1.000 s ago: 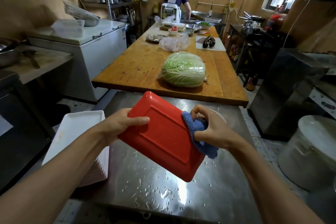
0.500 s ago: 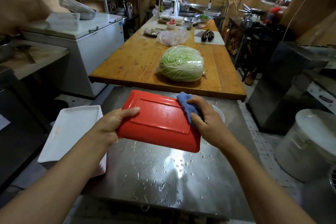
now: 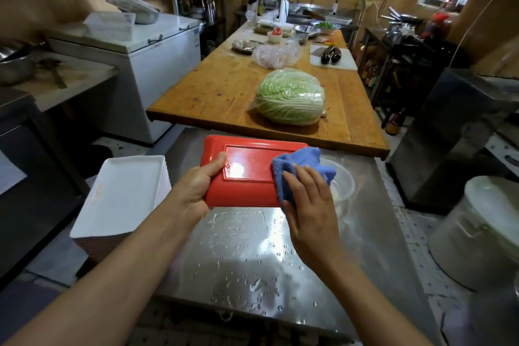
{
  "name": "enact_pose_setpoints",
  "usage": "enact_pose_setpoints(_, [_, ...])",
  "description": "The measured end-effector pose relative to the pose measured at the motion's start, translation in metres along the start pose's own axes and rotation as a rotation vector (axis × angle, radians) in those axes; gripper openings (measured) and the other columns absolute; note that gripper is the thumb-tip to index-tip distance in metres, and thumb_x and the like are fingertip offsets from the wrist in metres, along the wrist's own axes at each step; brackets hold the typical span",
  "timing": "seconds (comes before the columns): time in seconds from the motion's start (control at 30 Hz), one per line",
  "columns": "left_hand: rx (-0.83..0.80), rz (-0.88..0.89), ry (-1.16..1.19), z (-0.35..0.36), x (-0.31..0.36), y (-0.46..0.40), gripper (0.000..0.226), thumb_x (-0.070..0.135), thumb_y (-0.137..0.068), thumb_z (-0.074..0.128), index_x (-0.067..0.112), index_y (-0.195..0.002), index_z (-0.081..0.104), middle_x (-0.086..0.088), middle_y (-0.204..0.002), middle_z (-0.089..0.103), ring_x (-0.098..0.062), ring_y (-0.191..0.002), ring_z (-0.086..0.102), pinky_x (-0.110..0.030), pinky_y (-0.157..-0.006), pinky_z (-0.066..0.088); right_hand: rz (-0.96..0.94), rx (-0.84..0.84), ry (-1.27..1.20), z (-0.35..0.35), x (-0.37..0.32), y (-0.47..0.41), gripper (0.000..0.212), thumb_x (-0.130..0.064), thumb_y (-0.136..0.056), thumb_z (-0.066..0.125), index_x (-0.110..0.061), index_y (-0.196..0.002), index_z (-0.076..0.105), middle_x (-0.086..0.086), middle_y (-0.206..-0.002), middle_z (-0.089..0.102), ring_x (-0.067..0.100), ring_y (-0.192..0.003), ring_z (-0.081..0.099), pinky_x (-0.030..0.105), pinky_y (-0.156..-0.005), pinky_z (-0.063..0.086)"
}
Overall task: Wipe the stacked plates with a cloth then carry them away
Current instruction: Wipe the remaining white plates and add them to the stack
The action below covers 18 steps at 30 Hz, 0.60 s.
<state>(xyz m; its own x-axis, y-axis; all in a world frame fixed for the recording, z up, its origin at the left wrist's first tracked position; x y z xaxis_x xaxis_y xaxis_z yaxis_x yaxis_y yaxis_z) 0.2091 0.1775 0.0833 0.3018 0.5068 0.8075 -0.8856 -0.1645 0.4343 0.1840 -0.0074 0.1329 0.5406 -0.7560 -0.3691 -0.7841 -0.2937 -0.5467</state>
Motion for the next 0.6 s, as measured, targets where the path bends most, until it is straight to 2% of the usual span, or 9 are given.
enact_pose_setpoints(0.13, [0.027,0.068,0.021,0.001,-0.003,0.004,0.023,0.033,-0.089,0.060,0.010,-0.092,0.063,-0.010,-0.063,0.071,-0.020,-0.052,0.068,-0.032,-0.043,0.054,-0.081,0.003,0.009,0.018,-0.039,-0.003,0.041,-0.023,-0.090,0.048,-0.007,-0.126,0.057,0.010,-0.134,0.054,0.028,-0.127,0.042,0.046,-0.106,0.033])
enact_pose_setpoints(0.27, [0.092,0.128,-0.011,-0.008,-0.006,0.009,0.034,0.044,-0.090,0.053,0.013,-0.085,0.065,-0.008,-0.072,0.071,-0.017,-0.060,0.069,-0.026,-0.049,0.055,-0.104,-0.057,-0.026,0.035,-0.075,-0.012,0.041,-0.028,-0.092,0.045,-0.012,-0.128,0.056,0.006,-0.136,0.053,0.030,-0.125,0.048,0.045,-0.106,0.037])
enact_pose_setpoints(0.33, [0.138,0.168,-0.031,-0.018,-0.002,0.011,0.038,0.049,-0.090,0.050,0.015,-0.082,0.066,-0.007,-0.080,0.070,-0.016,-0.068,0.067,-0.026,-0.054,0.054,-0.086,-0.111,-0.039,0.040,-0.083,-0.023,0.044,-0.032,-0.093,0.042,-0.015,-0.132,0.052,0.004,-0.142,0.047,0.028,-0.132,0.040,0.044,-0.110,0.030])
enact_pose_setpoints(0.47, [0.160,0.169,0.001,-0.031,0.001,0.018,0.037,0.047,-0.091,0.050,0.014,-0.083,0.065,-0.009,-0.082,0.070,-0.019,-0.072,0.068,-0.030,-0.062,0.057,-0.026,-0.242,-0.023,0.058,-0.081,-0.044,0.048,-0.041,-0.097,0.037,-0.030,-0.143,0.033,-0.009,-0.155,0.022,0.015,-0.144,0.011,0.044,-0.116,0.001])
enact_pose_setpoints(0.53, [0.176,0.171,-0.001,-0.041,0.004,0.020,0.036,0.047,-0.090,0.052,0.014,-0.086,0.065,-0.010,-0.081,0.071,-0.024,-0.072,0.068,-0.035,-0.066,0.057,0.009,-0.268,-0.017,0.063,-0.073,-0.047,0.048,-0.045,-0.097,0.034,-0.035,-0.144,0.029,-0.012,-0.156,0.017,0.012,-0.145,0.005,0.046,-0.115,-0.004])
enact_pose_setpoints(0.6, [0.179,0.181,-0.002,-0.053,0.007,0.022,0.036,0.048,-0.089,0.052,0.014,-0.092,0.065,-0.011,-0.081,0.070,-0.026,-0.071,0.068,-0.037,-0.065,0.056,0.058,-0.262,0.005,0.062,-0.059,-0.046,0.047,-0.044,-0.097,0.035,-0.035,-0.143,0.030,-0.011,-0.156,0.016,0.013,-0.145,0.004,0.048,-0.114,-0.002])
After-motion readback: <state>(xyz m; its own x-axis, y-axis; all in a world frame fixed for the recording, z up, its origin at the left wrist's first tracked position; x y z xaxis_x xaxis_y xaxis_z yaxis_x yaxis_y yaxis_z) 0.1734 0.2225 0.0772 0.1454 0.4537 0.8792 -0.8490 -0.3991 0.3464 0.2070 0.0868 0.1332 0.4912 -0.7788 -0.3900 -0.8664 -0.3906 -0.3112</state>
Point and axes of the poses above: each hand's wrist, its own y-axis away from the middle knuckle, its own z-axis out of the palm, x = y × z, the point moved 9 cm from there along -y, towards the middle knuckle
